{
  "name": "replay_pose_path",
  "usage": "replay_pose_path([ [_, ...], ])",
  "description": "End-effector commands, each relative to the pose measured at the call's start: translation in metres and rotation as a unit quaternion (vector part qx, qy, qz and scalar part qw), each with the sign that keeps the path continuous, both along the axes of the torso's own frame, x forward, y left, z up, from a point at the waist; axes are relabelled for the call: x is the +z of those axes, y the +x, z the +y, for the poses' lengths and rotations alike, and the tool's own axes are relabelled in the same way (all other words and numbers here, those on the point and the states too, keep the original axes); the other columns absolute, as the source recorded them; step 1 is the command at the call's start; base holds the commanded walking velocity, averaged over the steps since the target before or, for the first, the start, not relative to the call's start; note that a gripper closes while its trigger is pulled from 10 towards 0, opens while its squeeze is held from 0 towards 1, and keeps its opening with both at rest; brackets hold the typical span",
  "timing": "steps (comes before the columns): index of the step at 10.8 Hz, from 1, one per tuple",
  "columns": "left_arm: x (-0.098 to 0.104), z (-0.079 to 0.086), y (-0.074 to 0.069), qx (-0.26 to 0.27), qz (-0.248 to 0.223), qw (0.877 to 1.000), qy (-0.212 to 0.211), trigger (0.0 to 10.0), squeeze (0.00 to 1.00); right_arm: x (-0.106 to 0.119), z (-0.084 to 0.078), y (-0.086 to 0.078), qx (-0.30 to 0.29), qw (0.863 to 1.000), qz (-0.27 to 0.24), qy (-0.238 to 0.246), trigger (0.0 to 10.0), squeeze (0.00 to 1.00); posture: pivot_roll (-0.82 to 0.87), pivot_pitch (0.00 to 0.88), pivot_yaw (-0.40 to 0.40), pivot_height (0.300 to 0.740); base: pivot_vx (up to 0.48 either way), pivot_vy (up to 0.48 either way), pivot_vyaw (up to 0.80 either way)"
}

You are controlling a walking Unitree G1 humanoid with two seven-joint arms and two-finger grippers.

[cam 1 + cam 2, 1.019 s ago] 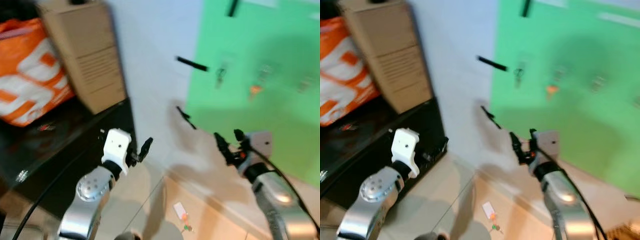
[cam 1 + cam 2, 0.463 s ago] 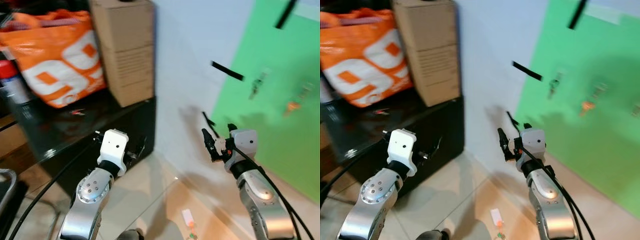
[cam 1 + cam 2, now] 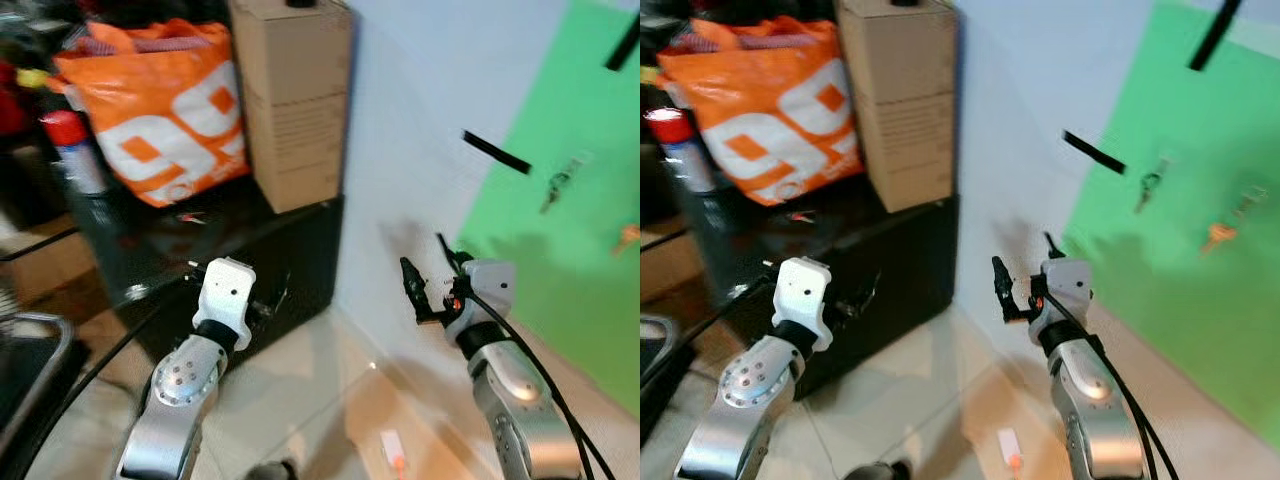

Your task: Hang keys on a hook

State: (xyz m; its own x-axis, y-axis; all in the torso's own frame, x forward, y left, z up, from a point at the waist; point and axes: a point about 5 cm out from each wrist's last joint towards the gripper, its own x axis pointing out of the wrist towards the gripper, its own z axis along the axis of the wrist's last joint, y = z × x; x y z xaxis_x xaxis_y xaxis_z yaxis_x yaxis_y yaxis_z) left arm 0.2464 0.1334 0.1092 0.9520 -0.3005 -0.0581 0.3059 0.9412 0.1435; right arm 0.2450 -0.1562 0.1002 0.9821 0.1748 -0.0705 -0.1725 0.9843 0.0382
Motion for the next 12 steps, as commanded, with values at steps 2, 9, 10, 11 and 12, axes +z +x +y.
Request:
replay_pose_path([
  [2,0.0,-0.001,0.002,0.005,0.0,1.0,-0.007,10.0,0.0,0.0,-0.004,-0.004,0.0,1.0,0.004,-0.008,10.0,1.0,-0.06,0.0,0.014,0.74,0.0,0.0,0.74],
  [9,0.006,0.001,0.01,0.008,-0.013,1.0,-0.017,10.0,0.0,-0.006,-0.015,-0.003,-0.015,0.999,0.041,-0.018,10.0,1.0,-0.06,0.0,0.007,0.74,0.13,0.0,0.41],
  [10,0.006,0.002,0.01,0.012,-0.014,1.0,-0.016,10.0,0.0,-0.007,-0.014,-0.003,-0.01,0.998,0.053,-0.015,10.0,1.0,-0.06,0.0,0.002,0.74,0.334,0.0,0.0],
  [11,0.007,0.003,0.011,0.013,-0.014,1.0,-0.015,10.0,0.0,-0.008,-0.014,-0.003,-0.005,0.998,0.064,-0.009,10.0,1.0,-0.06,0.0,0.0,0.74,0.341,0.0,0.0],
  [12,0.007,0.004,0.011,0.015,-0.014,1.0,-0.015,10.0,0.0,-0.007,-0.013,-0.002,0.0,0.998,0.059,-0.016,10.0,1.0,-0.06,0.0,0.0,0.74,0.352,0.0,0.0],
])
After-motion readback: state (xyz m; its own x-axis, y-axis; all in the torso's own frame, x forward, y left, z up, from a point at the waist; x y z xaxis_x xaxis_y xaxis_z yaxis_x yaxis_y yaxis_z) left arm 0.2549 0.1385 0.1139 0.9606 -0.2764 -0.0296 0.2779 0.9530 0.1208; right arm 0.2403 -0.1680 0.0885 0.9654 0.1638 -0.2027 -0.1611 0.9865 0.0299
